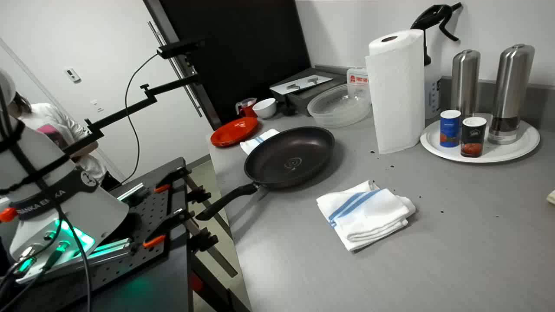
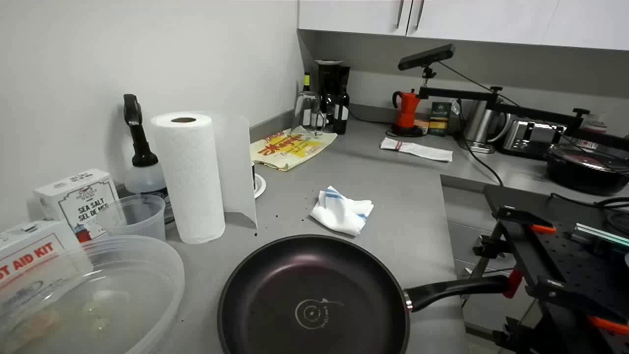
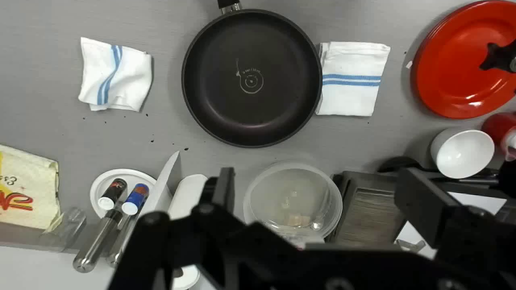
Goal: Pick the cloth and wipe the sauce pan
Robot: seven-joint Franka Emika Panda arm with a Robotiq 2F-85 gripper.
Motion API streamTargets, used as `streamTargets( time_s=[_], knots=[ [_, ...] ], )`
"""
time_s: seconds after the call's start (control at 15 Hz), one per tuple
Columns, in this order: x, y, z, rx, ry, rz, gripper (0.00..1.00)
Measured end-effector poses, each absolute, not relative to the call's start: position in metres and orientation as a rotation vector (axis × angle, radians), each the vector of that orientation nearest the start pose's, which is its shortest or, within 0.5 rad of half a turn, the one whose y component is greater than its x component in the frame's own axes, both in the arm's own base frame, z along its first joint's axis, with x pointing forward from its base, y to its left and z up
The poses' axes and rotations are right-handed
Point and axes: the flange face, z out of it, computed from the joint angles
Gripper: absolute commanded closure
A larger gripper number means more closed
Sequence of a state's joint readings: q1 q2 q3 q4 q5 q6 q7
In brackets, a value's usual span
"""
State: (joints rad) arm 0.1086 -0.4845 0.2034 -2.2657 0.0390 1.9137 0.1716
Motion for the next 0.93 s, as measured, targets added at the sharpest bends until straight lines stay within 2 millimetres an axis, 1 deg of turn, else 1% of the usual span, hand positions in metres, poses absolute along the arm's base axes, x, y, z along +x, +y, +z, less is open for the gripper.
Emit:
streamTargets(
  time_s=[0.67,0.93],
  knots=[
    [0.398,0.142,0.55,-3.16,-0.178,-0.204,0.0],
    [0.401,0.14,0.536,-3.172,-0.147,-0.157,0.0]
  ],
)
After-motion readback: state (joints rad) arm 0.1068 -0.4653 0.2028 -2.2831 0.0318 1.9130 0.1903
